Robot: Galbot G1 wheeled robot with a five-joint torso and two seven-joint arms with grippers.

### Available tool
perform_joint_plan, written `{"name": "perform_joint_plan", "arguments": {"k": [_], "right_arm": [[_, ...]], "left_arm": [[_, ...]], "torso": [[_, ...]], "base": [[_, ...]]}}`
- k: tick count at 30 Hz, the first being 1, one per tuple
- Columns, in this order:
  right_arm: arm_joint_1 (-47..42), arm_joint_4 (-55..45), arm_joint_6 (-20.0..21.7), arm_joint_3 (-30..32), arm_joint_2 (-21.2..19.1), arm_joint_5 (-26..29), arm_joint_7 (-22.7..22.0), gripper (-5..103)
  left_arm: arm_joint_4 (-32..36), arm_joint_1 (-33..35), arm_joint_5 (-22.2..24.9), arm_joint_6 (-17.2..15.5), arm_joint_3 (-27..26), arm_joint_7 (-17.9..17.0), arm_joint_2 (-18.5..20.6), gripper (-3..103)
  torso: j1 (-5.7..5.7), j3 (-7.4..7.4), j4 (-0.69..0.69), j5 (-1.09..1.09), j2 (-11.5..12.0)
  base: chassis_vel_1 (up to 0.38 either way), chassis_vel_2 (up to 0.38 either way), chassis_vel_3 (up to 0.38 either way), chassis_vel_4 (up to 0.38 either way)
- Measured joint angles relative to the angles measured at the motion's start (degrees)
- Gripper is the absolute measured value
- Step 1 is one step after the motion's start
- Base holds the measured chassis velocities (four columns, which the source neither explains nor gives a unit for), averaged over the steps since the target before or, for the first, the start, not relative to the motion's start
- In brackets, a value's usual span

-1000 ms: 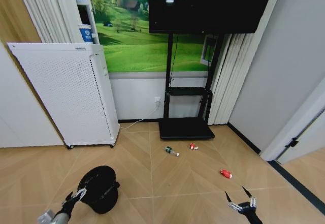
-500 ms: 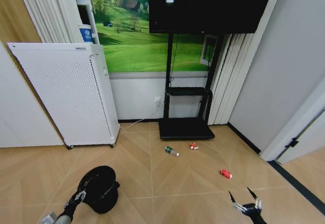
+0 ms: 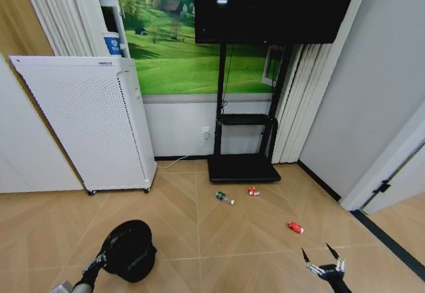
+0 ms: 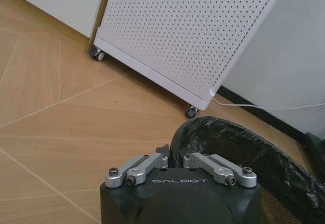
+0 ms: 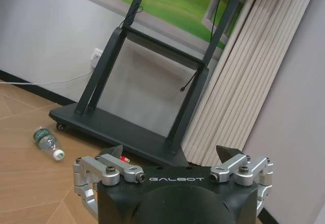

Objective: Pick up the trash bin and place the garbage on the floor into it.

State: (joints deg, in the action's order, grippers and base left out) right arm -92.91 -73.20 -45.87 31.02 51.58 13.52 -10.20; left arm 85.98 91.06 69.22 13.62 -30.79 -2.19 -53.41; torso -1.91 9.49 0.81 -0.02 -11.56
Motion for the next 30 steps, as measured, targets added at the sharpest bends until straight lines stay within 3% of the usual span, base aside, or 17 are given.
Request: {"name": "perform_joint_plan", "arguments": {"k": [8, 16, 30], "right_arm": [[-0.4, -1.7, 0.0, 1.4, -0.4, 0.0, -1.3, 100], [0.0, -3.8, 0.1, 2.1, -1.0, -1.5, -4.2, 100], [0.4, -3.9, 0.1, 2.5, -1.8, -2.9, -5.4, 100]], "left_arm": [[3.5, 1.7, 1.4, 0.2, -3.2, -0.8, 2.8, 7], [7.8, 6.4, 2.7, 0.0, -9.8, -3.0, 9.2, 7], [11.3, 13.1, -0.5, -0.2, -14.9, -2.0, 8.5, 7]], "torso": [[0.0, 0.0, 0.0, 0.01, 0.0], [0.0, 0.0, 0.0, 0.02, 0.0], [0.0, 0.0, 0.0, 0.01, 0.0]], "base": [[0.0, 0.0, 0.0, 0.0], [0.0, 0.0, 0.0, 0.0], [0.0, 0.0, 0.0, 0.0]]}}
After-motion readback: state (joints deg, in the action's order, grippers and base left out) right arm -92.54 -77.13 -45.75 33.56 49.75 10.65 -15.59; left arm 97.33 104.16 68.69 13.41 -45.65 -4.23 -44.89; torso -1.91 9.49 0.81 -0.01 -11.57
